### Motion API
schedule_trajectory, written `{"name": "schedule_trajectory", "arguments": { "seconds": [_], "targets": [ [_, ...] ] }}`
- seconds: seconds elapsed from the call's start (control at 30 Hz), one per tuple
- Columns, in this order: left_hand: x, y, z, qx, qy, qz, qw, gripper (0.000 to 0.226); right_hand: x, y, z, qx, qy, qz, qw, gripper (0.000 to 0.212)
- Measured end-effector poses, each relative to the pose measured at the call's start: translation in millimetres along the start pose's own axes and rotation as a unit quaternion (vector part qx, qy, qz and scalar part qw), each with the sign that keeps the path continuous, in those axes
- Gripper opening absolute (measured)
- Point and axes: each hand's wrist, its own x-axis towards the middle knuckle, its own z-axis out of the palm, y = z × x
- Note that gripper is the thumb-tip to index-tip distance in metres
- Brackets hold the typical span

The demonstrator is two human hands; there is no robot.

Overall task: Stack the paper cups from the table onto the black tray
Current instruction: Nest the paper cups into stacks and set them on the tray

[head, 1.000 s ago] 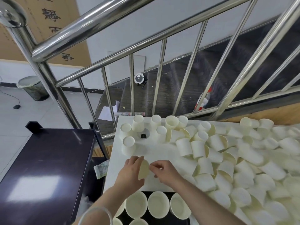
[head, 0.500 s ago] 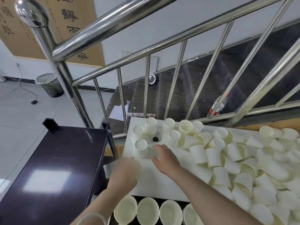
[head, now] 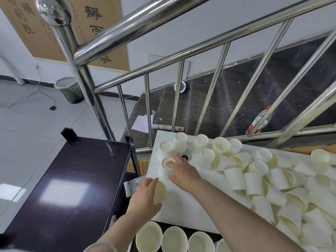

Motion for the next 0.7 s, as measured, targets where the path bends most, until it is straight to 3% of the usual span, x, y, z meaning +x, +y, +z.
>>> {"name": "schedule_trajectory", "arguments": {
  "seconds": [0.47,0.57,0.7],
  "targets": [
    [-1.0,-7.6,5.3,-0.005,0.001,0.019,1.0,0.081,-1.0,0.6,1.5,0.035,0.039,0.02,0.998,0.015],
    [-1.5,-8.1,7.0,-0.007,0.0,0.024,1.0,0.081,-7.5,3.7,1.8,0.066,0.044,0.046,0.996,0.019],
    [-1.6,-4.0,9.6,-0.017,-0.001,0.032,0.999,0.084,-25.1,11.9,6.1,0.123,0.067,0.085,0.986,0.042]
  ]
}}
